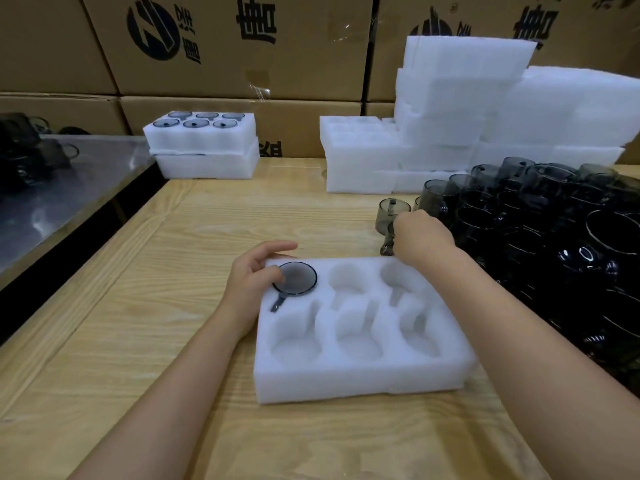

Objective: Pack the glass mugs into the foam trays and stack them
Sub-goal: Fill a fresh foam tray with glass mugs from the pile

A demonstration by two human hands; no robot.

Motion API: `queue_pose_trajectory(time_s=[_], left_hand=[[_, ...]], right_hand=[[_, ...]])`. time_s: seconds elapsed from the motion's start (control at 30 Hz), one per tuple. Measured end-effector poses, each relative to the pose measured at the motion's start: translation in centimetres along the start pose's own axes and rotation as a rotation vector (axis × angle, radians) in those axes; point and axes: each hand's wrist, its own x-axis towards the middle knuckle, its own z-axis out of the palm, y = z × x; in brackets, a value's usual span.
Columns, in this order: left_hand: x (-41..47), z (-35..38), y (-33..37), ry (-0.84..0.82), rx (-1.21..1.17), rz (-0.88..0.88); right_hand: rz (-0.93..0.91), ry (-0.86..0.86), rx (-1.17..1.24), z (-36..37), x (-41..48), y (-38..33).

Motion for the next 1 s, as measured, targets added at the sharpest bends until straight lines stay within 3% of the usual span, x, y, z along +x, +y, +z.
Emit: queue_pose_trajectory(time_s=[0.17, 0.33, 0.43, 0.63, 1.0], left_hand=[[0.4, -1.1, 0.6, -0.154, 0.075, -0.042], [1.3, -0.6, 3.3, -0.055, 0.242, 0.154], [1.8, 0.7, 5.7, -0.176, 0.301, 0.197], [2.1, 3.8, 6.5, -0.484, 0.333, 0.042], [2.1, 5.1, 5.0, -0.439, 0.245, 0.204]], right_hand=[[-0.035, 0.107, 0.130, -0.9, -0.9, 0.2], [-0.237, 0.280, 0.310, -4.9, -3.6, 1.6], [-0.381, 0.170, 0.443, -6.8, -6.4, 1.3], [-0.504, 0.011, 0.458, -5.6, -7.9, -0.9], [-0.516, 0.009, 0.368, -4.1, -7.3, -2.0]])
